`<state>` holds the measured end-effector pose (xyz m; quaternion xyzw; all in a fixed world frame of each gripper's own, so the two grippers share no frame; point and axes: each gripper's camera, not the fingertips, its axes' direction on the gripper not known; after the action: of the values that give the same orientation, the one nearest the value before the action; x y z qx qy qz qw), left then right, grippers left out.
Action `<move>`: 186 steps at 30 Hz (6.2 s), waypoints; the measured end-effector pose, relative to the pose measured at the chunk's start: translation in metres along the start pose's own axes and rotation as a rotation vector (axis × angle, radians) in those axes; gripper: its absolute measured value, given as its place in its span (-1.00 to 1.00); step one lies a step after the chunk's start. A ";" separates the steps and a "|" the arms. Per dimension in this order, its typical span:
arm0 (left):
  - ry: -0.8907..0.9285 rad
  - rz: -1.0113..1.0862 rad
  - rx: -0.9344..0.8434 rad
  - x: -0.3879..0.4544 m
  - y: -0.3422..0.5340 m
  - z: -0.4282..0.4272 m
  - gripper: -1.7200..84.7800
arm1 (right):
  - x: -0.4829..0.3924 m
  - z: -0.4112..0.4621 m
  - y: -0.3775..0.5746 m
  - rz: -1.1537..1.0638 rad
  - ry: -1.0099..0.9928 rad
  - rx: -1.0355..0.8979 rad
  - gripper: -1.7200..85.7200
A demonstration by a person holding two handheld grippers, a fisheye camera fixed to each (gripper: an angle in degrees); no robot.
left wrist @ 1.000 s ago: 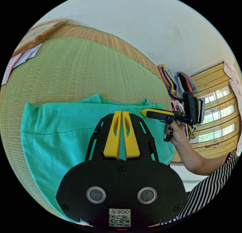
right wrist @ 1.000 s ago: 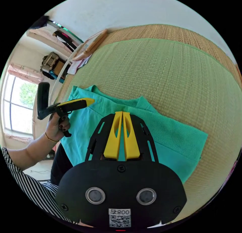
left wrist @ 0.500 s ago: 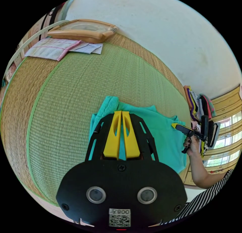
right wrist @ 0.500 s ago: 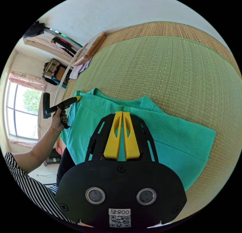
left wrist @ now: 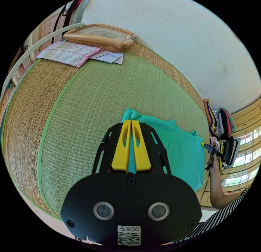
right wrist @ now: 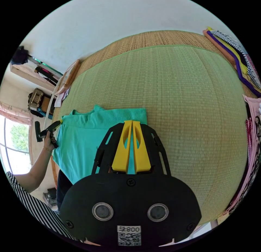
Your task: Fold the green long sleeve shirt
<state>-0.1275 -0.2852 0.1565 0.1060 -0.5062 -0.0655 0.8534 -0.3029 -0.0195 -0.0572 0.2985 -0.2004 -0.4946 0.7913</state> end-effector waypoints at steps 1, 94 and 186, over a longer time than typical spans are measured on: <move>0.028 -0.035 0.012 -0.012 0.005 0.000 -0.96 | 0.003 -0.001 0.003 0.009 -0.005 0.003 -0.96; 0.319 0.758 -0.439 0.356 0.279 -0.488 -0.83 | 0.084 -0.109 0.548 0.195 -0.458 -0.068 -0.95; 0.281 0.878 -0.562 0.784 0.126 -0.776 -0.94 | 0.005 0.275 0.356 0.307 -0.594 -0.080 -0.92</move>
<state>0.9296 -0.2463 0.4936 -0.3403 -0.3468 0.1793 0.8554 -0.2330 0.0196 0.3855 0.0764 -0.4454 -0.4425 0.7746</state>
